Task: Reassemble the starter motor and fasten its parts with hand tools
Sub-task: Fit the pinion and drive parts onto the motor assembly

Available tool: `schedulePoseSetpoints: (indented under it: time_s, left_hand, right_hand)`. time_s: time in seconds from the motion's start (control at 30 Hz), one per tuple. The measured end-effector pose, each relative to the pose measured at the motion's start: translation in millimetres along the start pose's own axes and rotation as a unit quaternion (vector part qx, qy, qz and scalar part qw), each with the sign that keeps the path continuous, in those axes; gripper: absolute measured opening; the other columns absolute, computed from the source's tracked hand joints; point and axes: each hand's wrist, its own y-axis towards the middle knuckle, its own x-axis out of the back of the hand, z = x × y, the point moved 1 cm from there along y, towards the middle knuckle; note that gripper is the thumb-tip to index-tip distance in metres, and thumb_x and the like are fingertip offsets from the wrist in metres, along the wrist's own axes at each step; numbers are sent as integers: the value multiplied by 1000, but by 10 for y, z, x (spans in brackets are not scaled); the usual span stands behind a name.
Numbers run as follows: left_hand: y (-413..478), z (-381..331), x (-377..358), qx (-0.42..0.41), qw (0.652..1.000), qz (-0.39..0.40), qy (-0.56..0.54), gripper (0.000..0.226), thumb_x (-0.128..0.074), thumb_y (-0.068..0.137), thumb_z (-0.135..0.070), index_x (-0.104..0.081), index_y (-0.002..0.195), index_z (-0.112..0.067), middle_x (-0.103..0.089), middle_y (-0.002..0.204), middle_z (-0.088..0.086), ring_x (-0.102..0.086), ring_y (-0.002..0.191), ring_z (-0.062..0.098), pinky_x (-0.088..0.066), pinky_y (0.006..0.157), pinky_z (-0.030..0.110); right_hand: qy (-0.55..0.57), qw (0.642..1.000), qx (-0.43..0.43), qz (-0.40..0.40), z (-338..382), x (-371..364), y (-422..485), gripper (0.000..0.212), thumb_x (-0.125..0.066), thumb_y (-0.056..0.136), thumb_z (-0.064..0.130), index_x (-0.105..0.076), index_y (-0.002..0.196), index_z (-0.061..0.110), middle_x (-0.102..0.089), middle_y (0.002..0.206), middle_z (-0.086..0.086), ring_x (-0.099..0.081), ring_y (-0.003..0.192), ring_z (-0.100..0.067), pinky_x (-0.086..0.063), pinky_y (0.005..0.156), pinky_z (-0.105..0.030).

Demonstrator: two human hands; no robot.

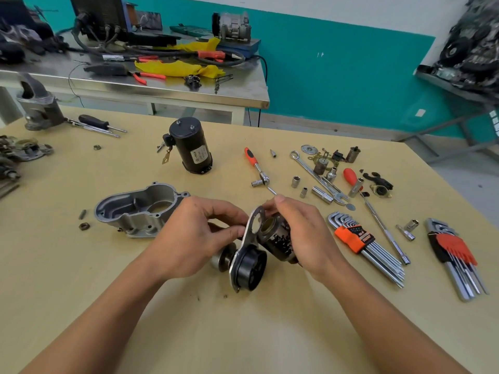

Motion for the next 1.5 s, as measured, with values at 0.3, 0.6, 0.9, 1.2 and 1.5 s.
schedulePoseSetpoints:
  time_s: [0.3, 0.6, 0.9, 1.2, 1.5]
  left_hand:
    - [32, 59, -55, 23, 998, 20, -63, 15, -78, 84, -9, -77, 90, -23, -76, 89, -1, -72, 84, 16, -60, 79, 42]
    - [38, 111, -73, 22, 997, 26, -73, 20, -75, 86, -10, -78, 98, -25, -76, 88, -1, -71, 87, 14, -57, 75, 29]
    - [34, 108, -78, 6, 997, 18, -74, 19, -74, 84, -14, -80, 98, -26, -77, 84, -4, -72, 84, 12, -58, 81, 34]
    - [7, 55, -74, -23, 994, 13, -103, 23, -74, 83, -10, -80, 95, -29, -77, 87, -3, -73, 83, 14, -56, 73, 23]
    - [-68, -128, -50, -167, 982, 9, 83, 25, -80, 79, -5, -80, 100, -17, -72, 87, -12, -60, 82, 5, -42, 70, 11]
  right_hand:
    - [95, 983, -102, 123, 89, 129, 19, 48, -62, 66, 27, -67, 113, 16, -67, 108, -10, -64, 93, -23, -49, 68, -31]
    - [-8, 972, -122, 201, 310, 262, 83, 35, -67, 86, 9, -60, 119, 14, -66, 99, -8, -66, 73, -27, -42, 52, -33]
    - [-7, 970, -102, 221, 225, 158, 62, 32, -81, 77, 34, -71, 106, 25, -71, 87, 3, -62, 70, -23, -43, 46, -27]
    - [-3, 966, -121, 228, 277, 157, 77, 37, -76, 83, 31, -63, 111, 11, -71, 83, -3, -63, 70, -27, -43, 44, -27]
    - [27, 981, 89, 169, -15, 115, -186, 35, -79, 73, 31, -54, 97, 29, -60, 99, -3, -61, 71, -15, -50, 58, -25]
